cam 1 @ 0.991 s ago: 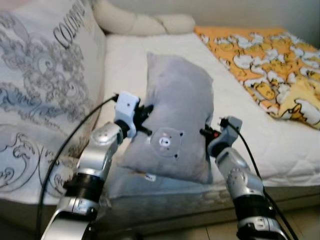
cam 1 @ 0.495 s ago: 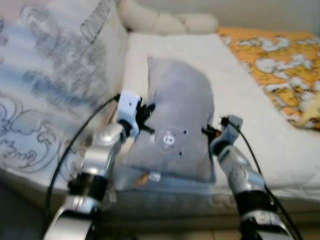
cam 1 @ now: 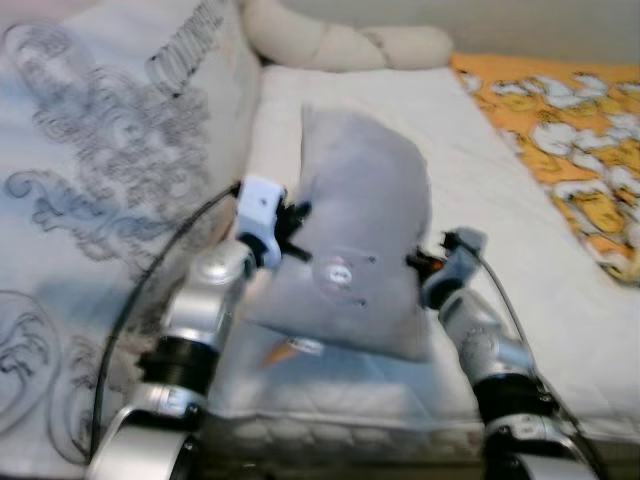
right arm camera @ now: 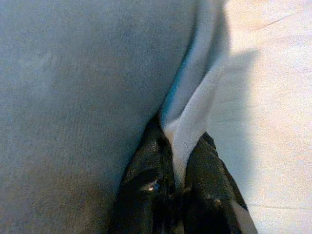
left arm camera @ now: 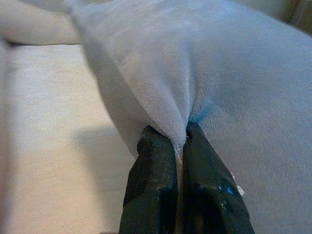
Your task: Clean up the room
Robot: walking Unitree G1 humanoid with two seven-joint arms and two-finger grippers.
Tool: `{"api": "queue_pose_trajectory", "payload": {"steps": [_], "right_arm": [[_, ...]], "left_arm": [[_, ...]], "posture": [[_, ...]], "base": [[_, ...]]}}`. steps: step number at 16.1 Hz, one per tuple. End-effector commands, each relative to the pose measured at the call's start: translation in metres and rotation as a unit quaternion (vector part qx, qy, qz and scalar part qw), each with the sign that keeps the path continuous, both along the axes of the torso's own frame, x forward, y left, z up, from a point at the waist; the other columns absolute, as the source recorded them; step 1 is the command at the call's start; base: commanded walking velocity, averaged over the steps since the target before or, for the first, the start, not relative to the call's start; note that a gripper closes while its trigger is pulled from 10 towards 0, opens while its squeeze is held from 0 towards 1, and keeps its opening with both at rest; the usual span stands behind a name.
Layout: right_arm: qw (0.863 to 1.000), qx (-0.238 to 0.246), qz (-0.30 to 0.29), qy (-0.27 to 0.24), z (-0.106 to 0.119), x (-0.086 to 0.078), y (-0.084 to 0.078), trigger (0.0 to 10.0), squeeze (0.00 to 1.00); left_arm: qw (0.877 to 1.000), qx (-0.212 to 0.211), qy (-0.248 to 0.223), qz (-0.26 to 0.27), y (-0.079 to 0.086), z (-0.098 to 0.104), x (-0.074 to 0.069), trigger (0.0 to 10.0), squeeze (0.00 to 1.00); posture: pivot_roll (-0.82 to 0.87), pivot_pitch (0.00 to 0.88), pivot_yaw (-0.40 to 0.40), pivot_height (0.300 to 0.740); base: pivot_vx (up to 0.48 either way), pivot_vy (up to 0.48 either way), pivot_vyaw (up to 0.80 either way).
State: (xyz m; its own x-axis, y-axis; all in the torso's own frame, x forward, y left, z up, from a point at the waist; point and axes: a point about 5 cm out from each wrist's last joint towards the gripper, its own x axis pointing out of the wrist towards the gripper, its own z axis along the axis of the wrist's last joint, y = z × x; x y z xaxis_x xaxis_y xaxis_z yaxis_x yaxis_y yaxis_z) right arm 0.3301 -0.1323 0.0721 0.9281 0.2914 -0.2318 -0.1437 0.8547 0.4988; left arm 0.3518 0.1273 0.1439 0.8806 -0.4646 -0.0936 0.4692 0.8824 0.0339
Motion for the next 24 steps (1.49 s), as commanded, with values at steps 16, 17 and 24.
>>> {"api": "queue_pose_trajectory", "payload": {"steps": [16, 17, 24], "right_arm": [[0.952, -0.122, 0.237, -0.151, 0.023, -0.045, -0.007, 10.0, 1.0], [0.951, -0.114, 0.241, -0.158, 0.026, -0.049, -0.008, 10.0, 1.0], [0.962, -0.136, 0.178, -0.154, 0.035, -0.043, -0.013, 10.0, 1.0]], "left_arm": [[0.941, 0.333, -0.041, 0.038, 0.082, 0.052, 0.049, 10.0, 0.0], [0.942, 0.333, -0.031, 0.029, 0.084, 0.05, 0.048, 10.0, 0.0], [0.977, 0.158, -0.114, 0.084, 0.103, 0.096, 0.049, 10.0, 1.0]], "posture": [[-0.02, 0.0, 0.04, 0.74], [-0.03, 0.0, 0.05, 0.74], [-0.02, 0.0, 0.04, 0.74]], "base": [[0.0, 0.0, 0.0], [0.0, 0.0, 0.0], [0.0, 0.0, 0.0]]}}
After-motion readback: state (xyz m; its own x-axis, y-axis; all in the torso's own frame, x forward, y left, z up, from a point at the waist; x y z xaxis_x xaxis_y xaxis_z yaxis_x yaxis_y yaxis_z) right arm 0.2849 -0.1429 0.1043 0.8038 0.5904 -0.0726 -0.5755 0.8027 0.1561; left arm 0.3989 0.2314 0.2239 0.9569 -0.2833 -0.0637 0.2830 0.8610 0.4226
